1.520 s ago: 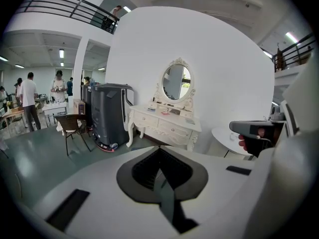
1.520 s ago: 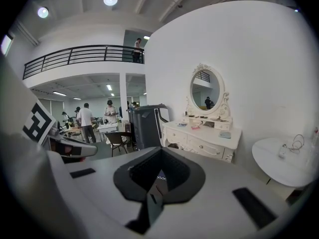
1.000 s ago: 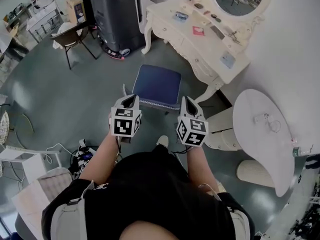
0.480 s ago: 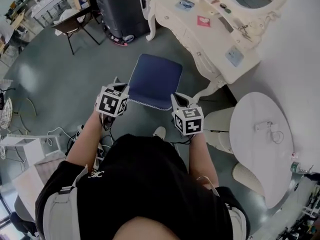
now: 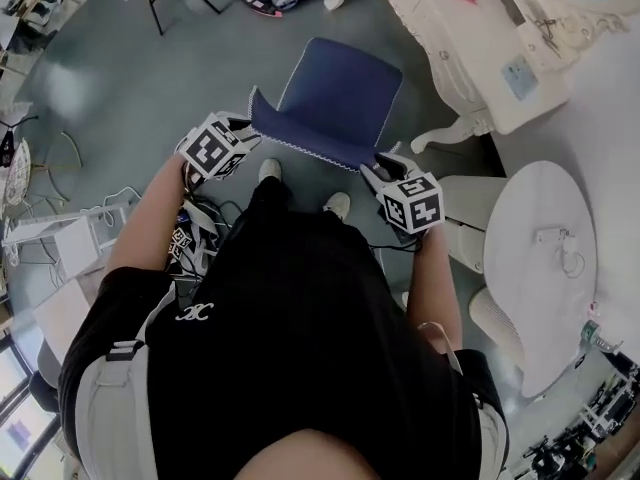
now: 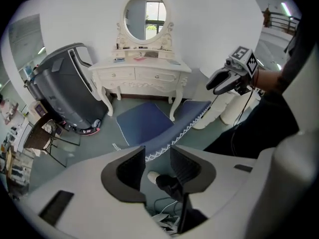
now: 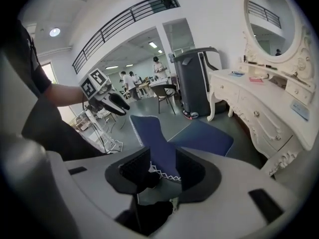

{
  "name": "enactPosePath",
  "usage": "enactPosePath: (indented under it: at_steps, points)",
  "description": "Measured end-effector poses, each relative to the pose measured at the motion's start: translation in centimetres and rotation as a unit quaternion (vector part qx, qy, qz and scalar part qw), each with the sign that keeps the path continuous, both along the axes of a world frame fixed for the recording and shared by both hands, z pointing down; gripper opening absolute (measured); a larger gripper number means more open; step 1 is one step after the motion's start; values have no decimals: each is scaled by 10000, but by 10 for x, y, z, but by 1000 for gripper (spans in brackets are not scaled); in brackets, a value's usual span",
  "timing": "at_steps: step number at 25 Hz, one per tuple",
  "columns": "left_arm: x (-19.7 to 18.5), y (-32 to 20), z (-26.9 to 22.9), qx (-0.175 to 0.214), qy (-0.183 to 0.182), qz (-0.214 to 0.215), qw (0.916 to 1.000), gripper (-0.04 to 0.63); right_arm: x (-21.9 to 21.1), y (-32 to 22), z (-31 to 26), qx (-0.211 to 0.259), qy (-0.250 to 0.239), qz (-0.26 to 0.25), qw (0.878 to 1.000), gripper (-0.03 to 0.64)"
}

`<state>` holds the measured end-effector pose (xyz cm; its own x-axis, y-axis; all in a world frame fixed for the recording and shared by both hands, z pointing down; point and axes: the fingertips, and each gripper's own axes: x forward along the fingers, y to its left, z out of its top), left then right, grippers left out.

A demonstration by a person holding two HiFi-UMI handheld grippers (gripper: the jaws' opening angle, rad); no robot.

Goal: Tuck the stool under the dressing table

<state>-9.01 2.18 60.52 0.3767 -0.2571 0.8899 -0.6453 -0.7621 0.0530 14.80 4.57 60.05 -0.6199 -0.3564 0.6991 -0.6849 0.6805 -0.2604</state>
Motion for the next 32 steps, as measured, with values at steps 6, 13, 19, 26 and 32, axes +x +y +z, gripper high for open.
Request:
enactPosePath:
  at_steps: [6, 13, 19, 26, 32]
  points:
    - [-16, -4, 29, -176, 44, 497, 9986, 210, -20, 15, 23, -471, 347, -1, 9983, 229]
    - [-2, -6, 39, -492, 505, 731, 9948, 215, -16, 14, 56, -593, 1053, 268, 9923, 229]
    - [8, -5, 50, -640, 487, 1066, 9910, 220, -15, 10, 58, -583, 1064, 371, 9919, 236]
    - [9, -8, 49, -813, 564, 1113, 9889, 232, -15, 9, 59, -900, 969, 715, 9886, 244]
    - [21, -30, 41, -715, 551, 1170, 9890, 225, -2, -10, 56, -849, 959, 1106, 9856, 244]
